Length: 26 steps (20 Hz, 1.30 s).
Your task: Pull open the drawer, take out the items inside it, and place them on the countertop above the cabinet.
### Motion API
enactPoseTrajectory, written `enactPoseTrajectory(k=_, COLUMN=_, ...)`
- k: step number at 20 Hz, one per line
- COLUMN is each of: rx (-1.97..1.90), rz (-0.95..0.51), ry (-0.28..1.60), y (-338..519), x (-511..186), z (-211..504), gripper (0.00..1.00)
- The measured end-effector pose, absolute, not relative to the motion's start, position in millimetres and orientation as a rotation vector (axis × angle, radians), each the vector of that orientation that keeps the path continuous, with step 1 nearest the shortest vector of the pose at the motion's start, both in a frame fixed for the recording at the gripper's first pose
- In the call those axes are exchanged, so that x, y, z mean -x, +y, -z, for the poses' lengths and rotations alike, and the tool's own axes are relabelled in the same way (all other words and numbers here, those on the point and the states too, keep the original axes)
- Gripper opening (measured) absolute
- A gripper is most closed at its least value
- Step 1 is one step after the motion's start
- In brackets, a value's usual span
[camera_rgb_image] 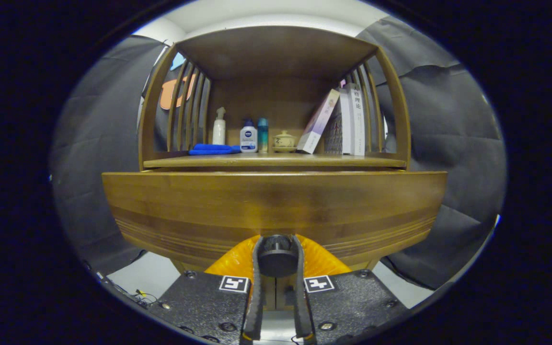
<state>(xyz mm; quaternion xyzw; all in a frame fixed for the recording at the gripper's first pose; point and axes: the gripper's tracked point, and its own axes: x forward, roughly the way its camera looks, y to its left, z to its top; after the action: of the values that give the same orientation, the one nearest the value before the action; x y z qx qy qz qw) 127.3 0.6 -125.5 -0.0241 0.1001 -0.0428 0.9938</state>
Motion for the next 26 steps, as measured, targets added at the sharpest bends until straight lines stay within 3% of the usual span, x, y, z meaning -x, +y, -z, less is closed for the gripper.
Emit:
enactPoseTrajectory(k=22, rx=0.055, rz=0.092, ry=0.228, y=0.4, x=-34.3, z=141.7, gripper=0.29)
enactPoseTrajectory(k=23, rx=0.052, rz=0.089, ry=0.223, y=-0.1, x=-31.1, z=139.4, gripper=0.35)
enactPoseTrajectory(k=26, rx=0.043, rz=0.05, ry=0.167, y=7.5, x=-20.8, z=107.0, gripper=0.75)
